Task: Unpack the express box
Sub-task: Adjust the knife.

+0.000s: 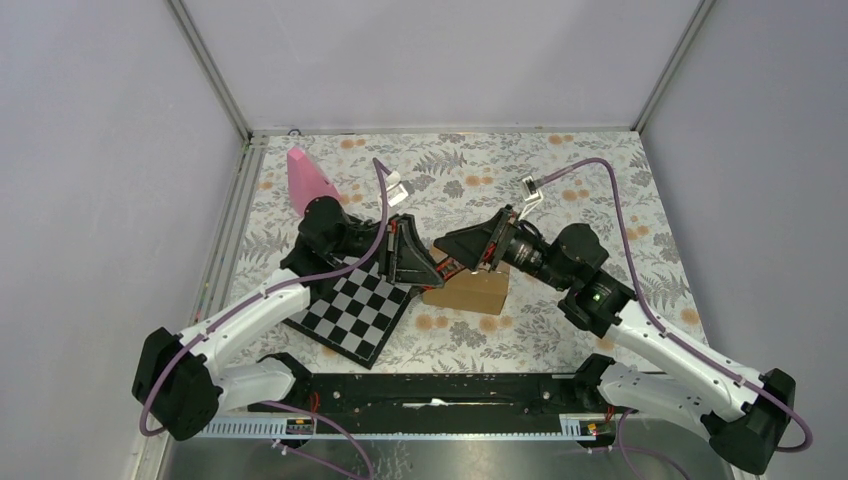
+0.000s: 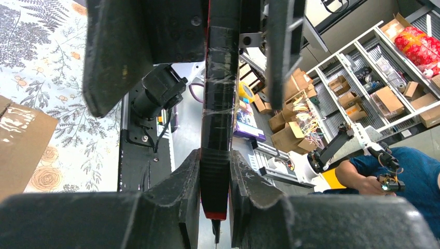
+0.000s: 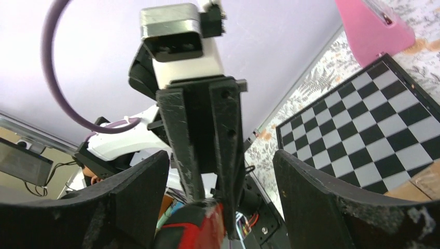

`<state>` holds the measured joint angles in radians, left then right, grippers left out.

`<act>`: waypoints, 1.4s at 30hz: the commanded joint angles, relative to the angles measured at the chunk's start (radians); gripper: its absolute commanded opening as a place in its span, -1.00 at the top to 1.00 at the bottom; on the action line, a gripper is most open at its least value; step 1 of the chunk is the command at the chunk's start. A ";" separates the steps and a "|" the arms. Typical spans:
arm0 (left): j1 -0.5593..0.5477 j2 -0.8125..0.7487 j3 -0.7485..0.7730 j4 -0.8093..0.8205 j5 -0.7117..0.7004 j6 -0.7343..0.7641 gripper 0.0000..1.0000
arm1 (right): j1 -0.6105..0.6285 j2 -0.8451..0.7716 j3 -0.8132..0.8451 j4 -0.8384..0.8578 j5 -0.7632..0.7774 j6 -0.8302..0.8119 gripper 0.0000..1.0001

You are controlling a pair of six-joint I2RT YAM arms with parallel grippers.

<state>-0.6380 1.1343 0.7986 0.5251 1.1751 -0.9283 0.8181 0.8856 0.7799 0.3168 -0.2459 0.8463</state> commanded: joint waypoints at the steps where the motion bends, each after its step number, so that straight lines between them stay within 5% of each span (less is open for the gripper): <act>1: -0.002 0.032 0.063 -0.033 -0.062 0.050 1.00 | 0.008 0.014 -0.014 0.151 0.002 0.007 -0.59; 17: 0.012 0.058 0.078 -0.054 -0.105 0.045 1.00 | 0.009 -0.035 -0.074 0.195 0.062 0.015 -0.29; 26: 0.035 0.056 0.093 -0.158 -0.139 0.107 1.00 | 0.009 -0.102 -0.104 0.226 0.098 0.003 -0.30; 32: 0.042 0.058 0.090 -0.154 -0.124 0.101 1.00 | 0.009 -0.131 -0.106 0.208 0.123 -0.013 -0.52; 42: 0.038 0.067 0.088 -0.059 -0.103 0.033 1.00 | 0.010 -0.017 -0.091 0.292 0.042 0.028 -0.45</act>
<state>-0.6029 1.1992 0.8566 0.3557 1.0920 -0.8471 0.8185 0.8364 0.6632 0.4873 -0.1589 0.8547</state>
